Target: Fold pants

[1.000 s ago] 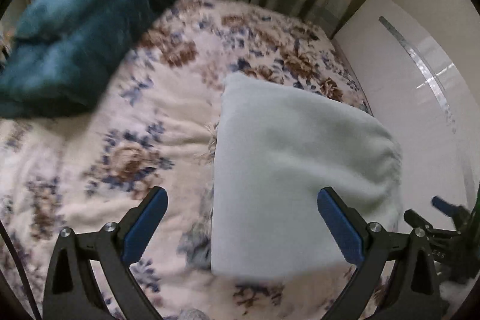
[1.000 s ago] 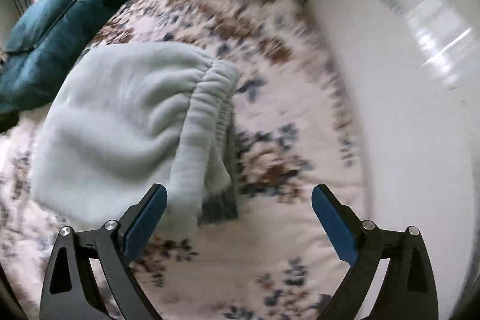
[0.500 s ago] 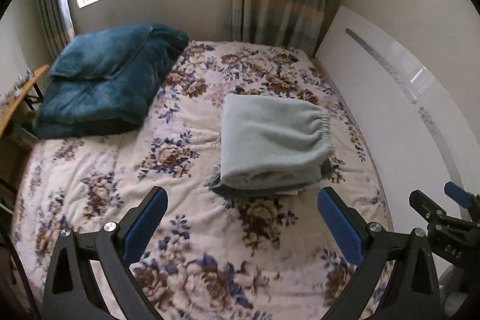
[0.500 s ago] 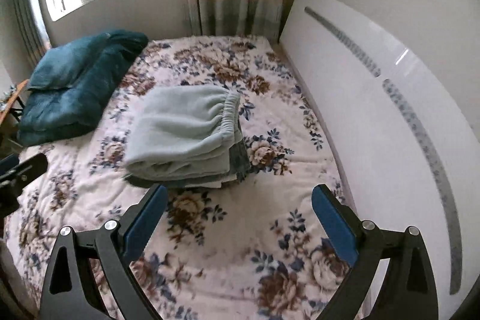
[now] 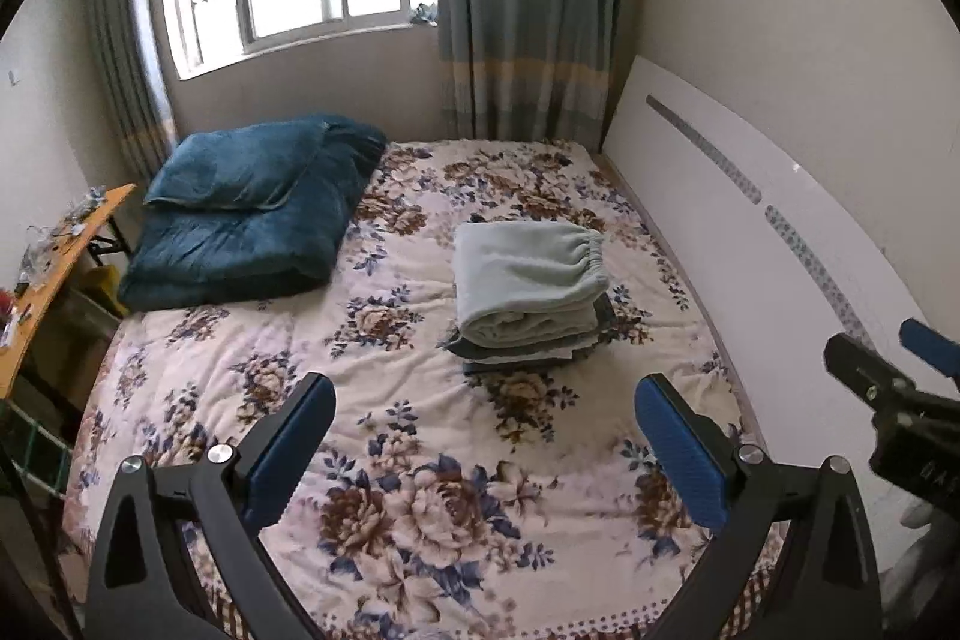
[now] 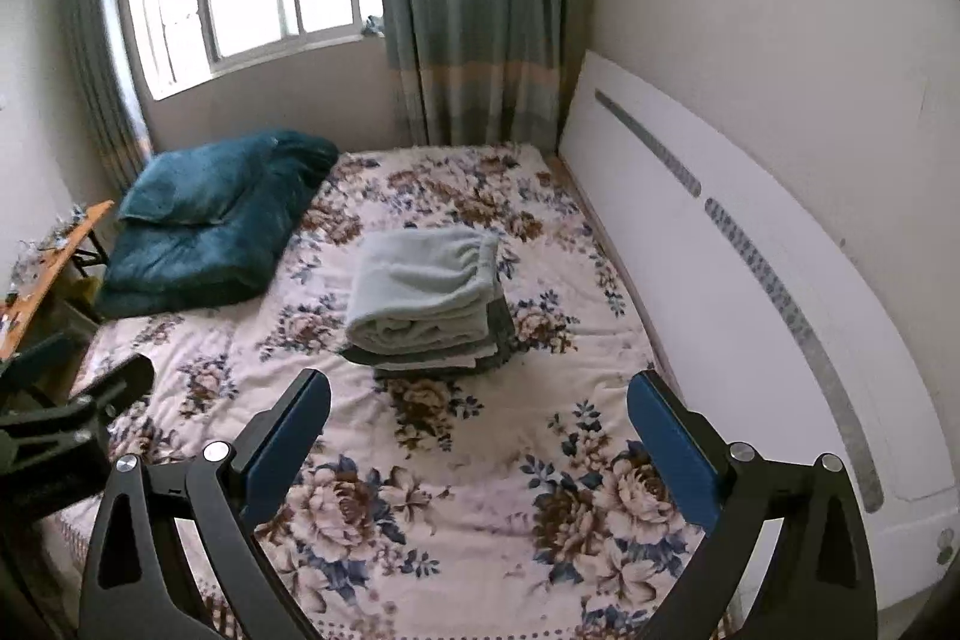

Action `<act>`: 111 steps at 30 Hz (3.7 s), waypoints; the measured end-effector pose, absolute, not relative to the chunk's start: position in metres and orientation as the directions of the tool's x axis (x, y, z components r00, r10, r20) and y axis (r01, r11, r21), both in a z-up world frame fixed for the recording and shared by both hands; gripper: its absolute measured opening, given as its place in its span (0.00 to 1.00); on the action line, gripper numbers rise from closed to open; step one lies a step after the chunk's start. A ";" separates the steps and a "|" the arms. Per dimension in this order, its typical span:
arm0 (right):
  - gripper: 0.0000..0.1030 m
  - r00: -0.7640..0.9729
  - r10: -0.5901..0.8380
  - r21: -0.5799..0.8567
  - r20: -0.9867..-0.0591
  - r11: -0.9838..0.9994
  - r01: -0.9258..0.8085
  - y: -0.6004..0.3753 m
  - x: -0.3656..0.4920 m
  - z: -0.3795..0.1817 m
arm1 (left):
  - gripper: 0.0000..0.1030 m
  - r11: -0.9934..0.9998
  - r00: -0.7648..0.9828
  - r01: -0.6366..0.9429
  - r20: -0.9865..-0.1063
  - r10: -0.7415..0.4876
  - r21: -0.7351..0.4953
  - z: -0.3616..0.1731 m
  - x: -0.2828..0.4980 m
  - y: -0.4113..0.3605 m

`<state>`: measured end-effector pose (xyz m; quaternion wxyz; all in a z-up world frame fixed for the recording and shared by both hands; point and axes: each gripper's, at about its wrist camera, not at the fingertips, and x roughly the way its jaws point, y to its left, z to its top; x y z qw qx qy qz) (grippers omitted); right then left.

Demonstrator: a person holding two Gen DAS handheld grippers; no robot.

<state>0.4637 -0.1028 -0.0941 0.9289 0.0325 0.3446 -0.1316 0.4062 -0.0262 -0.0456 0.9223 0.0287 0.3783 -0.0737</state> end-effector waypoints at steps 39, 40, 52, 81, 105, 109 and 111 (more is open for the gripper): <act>0.99 0.739 -0.144 -0.037 -0.658 0.987 0.159 -0.119 0.418 0.003 | 1.00 0.997 0.682 -0.024 -0.728 0.066 0.069 0.017 0.365 -0.048; 0.99 0.733 -0.146 -0.040 -0.664 0.986 0.160 -0.121 0.423 0.001 | 1.00 0.997 0.679 -0.024 -0.731 0.067 0.069 0.016 0.367 -0.048; 0.99 0.709 -0.134 -0.045 -0.692 0.989 0.143 -0.118 0.445 -0.020 | 1.00 0.996 0.684 -0.038 -0.725 0.081 0.076 0.006 0.374 -0.045; 1.00 0.709 -0.117 -0.037 -0.696 0.991 0.127 -0.112 0.444 -0.018 | 1.00 0.997 0.695 -0.028 -0.715 0.069 0.069 0.015 0.364 -0.049; 1.00 0.704 -0.101 -0.021 -0.703 0.992 0.121 -0.106 0.422 -0.028 | 1.00 0.998 0.694 -0.015 -0.718 0.056 0.064 0.021 0.359 -0.058; 1.00 0.704 -0.098 -0.020 -0.704 0.993 0.119 -0.107 0.423 -0.028 | 1.00 0.998 0.697 -0.017 -0.715 0.057 0.063 0.023 0.359 -0.060; 1.00 0.702 -0.099 -0.019 -0.705 0.993 0.121 -0.107 0.423 -0.028 | 1.00 0.998 0.695 -0.016 -0.716 0.057 0.064 0.022 0.360 -0.059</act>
